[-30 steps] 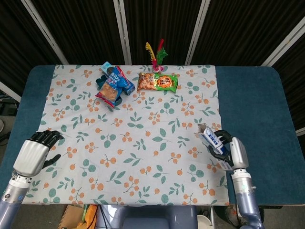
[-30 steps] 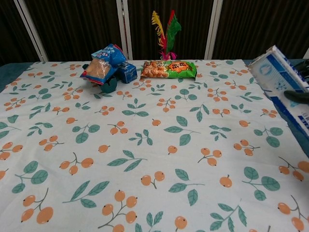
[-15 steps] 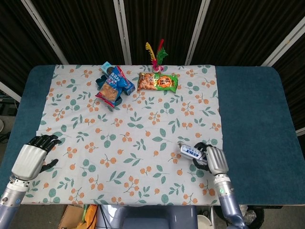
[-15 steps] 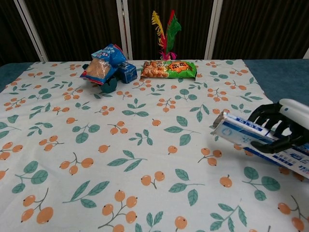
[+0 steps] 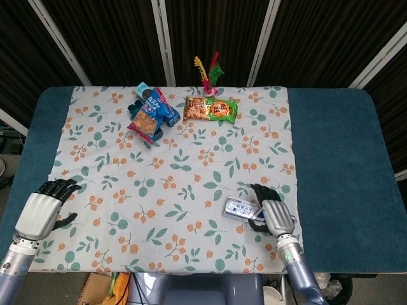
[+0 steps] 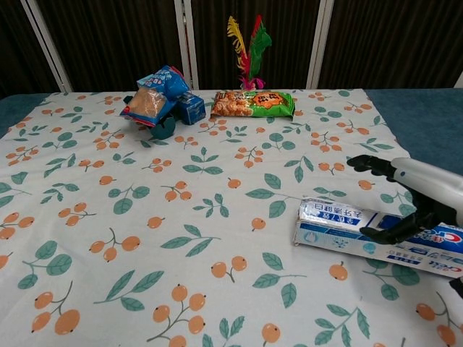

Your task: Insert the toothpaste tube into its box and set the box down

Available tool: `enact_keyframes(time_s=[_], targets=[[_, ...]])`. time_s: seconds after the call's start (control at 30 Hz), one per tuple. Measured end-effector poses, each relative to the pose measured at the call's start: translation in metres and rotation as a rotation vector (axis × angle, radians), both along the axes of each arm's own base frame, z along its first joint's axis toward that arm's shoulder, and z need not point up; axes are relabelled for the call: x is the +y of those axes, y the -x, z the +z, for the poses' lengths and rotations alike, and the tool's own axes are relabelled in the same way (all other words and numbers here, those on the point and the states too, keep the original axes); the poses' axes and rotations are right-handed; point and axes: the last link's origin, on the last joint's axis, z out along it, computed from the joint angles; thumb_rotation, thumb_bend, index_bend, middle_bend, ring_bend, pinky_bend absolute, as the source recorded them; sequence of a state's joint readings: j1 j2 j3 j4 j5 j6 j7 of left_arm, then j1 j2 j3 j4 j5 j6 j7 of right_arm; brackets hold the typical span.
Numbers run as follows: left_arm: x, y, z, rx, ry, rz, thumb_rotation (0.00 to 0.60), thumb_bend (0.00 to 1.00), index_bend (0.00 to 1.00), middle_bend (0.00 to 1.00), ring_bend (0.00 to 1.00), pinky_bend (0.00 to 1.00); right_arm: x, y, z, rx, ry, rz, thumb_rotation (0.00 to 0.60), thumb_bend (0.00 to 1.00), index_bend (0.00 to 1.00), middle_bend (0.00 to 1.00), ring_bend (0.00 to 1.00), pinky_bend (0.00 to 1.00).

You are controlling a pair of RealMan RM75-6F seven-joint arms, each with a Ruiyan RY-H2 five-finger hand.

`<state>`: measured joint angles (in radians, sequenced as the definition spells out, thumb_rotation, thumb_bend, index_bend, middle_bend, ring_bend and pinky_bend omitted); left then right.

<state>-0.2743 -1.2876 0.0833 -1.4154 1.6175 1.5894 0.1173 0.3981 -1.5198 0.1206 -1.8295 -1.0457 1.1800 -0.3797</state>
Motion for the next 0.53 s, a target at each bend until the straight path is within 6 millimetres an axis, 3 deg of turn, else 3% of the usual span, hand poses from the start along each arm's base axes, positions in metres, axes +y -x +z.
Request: enact_keyframes(time_s=[0.07, 0.2, 0.4, 0.53], targets=[[-0.001, 0.000, 0.002, -0.003, -0.001, 0.012, 0.600, 0.07, 0.26, 0.22, 0.22, 0.26, 0.001, 0.004, 0.010, 0.021, 0.006, 0.000, 0.600, 0.36, 0.00, 0.08, 0.00, 0.06], [-0.004, 0.001, 0.004, -0.017, 0.006, 0.054, 0.600, 0.06, 0.17, 0.11, 0.10, 0.10, 0.007, 0.021, 0.039, 0.129, 0.025, 0.019, 0.600, 0.36, 0.00, 0.07, 0.00, 0.06], [-0.016, 0.000, 0.007, -0.088, 0.052, 0.168, 0.600, 0.03, 0.06, 0.01, 0.00, 0.01, 0.028, 0.058, 0.094, 0.334, 0.085, 0.076, 0.600, 0.36, 0.00, 0.00, 0.00, 0.01], [-0.027, 0.005, 0.013, -0.095, 0.093, 0.265, 0.600, 0.02, 0.00, 0.00, 0.00, 0.00, 0.051, 0.086, 0.122, 0.453, 0.116, 0.097, 0.600, 0.36, 0.00, 0.00, 0.00, 0.00]])
